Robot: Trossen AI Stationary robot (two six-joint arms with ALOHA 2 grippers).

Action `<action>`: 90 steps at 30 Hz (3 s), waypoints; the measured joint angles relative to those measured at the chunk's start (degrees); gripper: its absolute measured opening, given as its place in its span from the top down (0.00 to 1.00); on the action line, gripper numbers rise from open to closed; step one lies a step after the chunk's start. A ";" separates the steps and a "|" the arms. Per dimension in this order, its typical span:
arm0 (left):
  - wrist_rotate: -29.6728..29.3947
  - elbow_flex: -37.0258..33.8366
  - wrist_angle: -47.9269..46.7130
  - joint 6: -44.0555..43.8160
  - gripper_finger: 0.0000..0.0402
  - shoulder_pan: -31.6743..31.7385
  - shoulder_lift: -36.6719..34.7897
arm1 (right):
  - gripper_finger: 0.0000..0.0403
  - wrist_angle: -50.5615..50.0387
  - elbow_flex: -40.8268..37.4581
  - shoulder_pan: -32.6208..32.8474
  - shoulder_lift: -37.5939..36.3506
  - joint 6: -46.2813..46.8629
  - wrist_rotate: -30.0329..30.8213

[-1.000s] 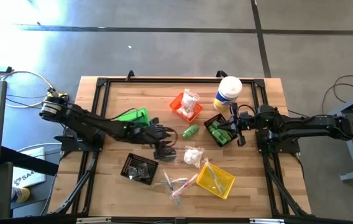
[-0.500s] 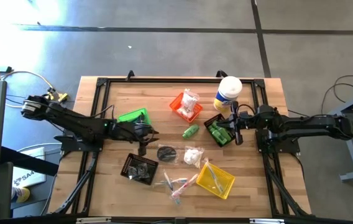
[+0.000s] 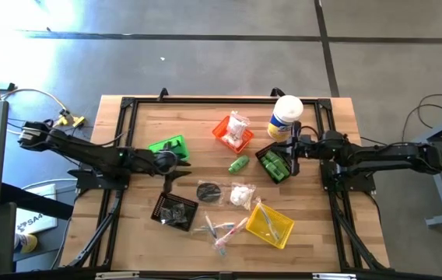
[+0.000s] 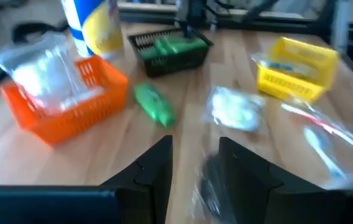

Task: Pick & Place Travel size toiletries
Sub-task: Put the green shampoo into the top black bin

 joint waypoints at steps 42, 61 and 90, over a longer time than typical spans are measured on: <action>6.36 -13.41 8.04 -5.64 0.69 -0.03 -19.50 | 0.99 -31.91 35.03 6.25 34.67 -0.28 0.49; 6.30 -13.39 7.90 -5.64 0.69 -0.03 -19.50 | 0.99 -43.45 43.34 9.76 55.28 -11.91 11.18; 5.90 -13.37 7.74 -3.58 0.69 -0.03 -19.51 | 0.95 -38.24 43.31 6.39 56.08 -13.35 7.06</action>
